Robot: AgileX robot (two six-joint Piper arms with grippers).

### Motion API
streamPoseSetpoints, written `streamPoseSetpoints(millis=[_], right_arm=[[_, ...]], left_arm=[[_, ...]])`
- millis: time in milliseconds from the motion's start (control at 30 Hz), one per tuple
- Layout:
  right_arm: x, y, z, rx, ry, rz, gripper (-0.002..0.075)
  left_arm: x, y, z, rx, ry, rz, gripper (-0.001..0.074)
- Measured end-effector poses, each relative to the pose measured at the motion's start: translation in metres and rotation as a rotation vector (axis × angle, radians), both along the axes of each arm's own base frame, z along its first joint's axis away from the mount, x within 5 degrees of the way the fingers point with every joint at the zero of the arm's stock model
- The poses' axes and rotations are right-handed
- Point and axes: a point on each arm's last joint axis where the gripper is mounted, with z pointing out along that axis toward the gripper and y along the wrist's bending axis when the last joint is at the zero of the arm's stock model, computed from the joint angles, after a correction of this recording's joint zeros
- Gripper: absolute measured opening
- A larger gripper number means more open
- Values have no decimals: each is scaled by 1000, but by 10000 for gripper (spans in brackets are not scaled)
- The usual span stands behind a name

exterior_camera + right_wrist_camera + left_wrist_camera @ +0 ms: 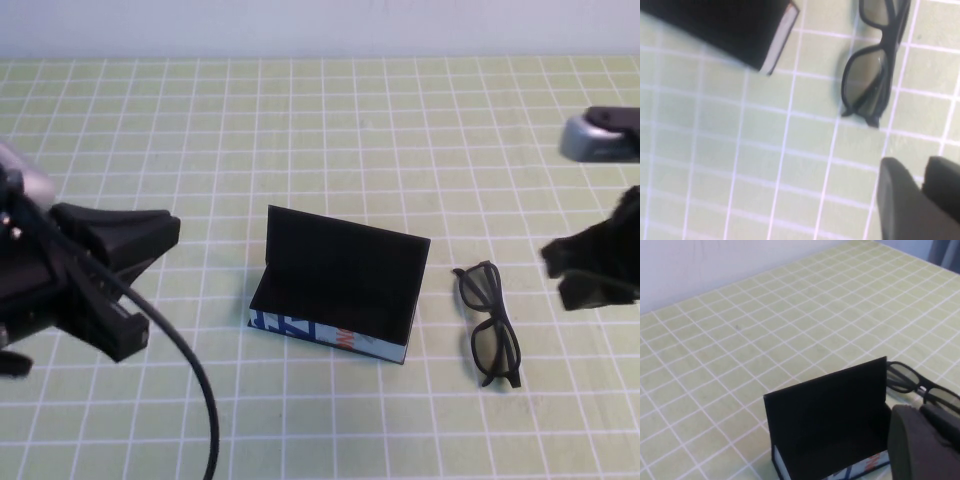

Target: Take glasses out of glasses case

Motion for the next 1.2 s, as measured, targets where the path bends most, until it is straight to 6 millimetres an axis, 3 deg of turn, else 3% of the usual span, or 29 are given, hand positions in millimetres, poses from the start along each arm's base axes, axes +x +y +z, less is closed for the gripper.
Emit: streamPoseSetpoints(millis=[133, 267, 433, 667, 800, 1000, 1200], right_arm=[[-44, -16, 39, 27, -103, 37, 39], [-96, -34, 58, 55, -208, 57, 0], [-154, -54, 50, 88, -285, 79, -13], [-205, -71, 23, 171, -494, 93, -15], [-210, -75, 6, 236, -681, 51, -15], [-190, -73, -30, 276, -874, -11, -16], [-172, -75, -57, 281, -1058, -78, -16]], left_arm=[[-24, 5, 5, -63, -25, 33, -4], [-52, 14, 3, -102, -88, 74, -4], [-90, 24, -13, -150, -161, 90, -4], [-121, 41, -46, -221, -284, 210, -4], [-120, 52, -75, -227, -304, 330, -4], [-110, 68, -122, -192, -246, 535, -4], [-108, 73, -124, -197, -255, 597, -4]])
